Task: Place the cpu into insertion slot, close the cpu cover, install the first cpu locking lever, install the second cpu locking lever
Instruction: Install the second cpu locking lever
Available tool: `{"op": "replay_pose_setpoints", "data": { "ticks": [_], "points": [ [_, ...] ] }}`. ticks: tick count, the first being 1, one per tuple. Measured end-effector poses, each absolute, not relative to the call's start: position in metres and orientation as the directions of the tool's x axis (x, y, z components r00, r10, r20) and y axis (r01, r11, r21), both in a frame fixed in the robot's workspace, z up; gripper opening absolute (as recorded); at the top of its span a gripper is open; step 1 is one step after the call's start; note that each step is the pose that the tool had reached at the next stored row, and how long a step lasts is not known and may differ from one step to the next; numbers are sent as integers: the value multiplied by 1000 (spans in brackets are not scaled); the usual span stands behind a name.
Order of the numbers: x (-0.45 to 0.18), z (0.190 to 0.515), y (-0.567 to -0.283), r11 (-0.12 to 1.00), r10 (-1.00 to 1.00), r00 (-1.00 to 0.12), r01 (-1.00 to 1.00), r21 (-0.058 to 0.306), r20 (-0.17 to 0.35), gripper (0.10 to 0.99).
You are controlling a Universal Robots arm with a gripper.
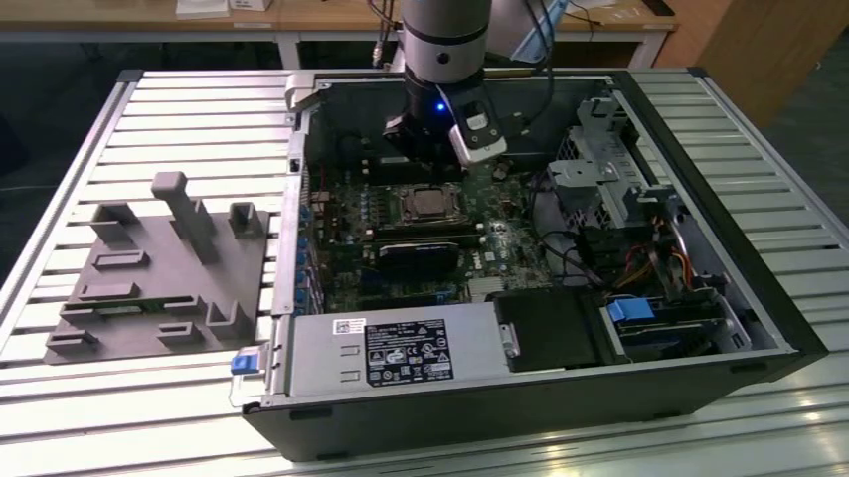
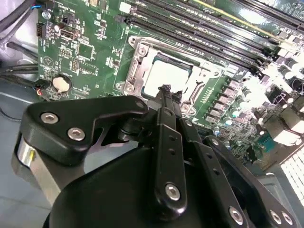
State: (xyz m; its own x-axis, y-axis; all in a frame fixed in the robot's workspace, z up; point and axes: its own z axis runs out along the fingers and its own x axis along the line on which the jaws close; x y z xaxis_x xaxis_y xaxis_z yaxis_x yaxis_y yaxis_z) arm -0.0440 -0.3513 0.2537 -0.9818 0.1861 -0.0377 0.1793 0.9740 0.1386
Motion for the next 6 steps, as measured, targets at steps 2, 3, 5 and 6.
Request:
{"op": "replay_pose_setpoints", "data": {
  "ticks": [2,3,5,6],
  "points": [
    [-44,254,-351,974,186,-982,179,138,-38,106],
    [-44,254,-351,974,186,-982,179,138,-38,106],
    [-44,254,-351,974,186,-982,179,138,-38,106],
    [-44,254,-351,974,186,-982,179,138,-38,106]
  ]
}}
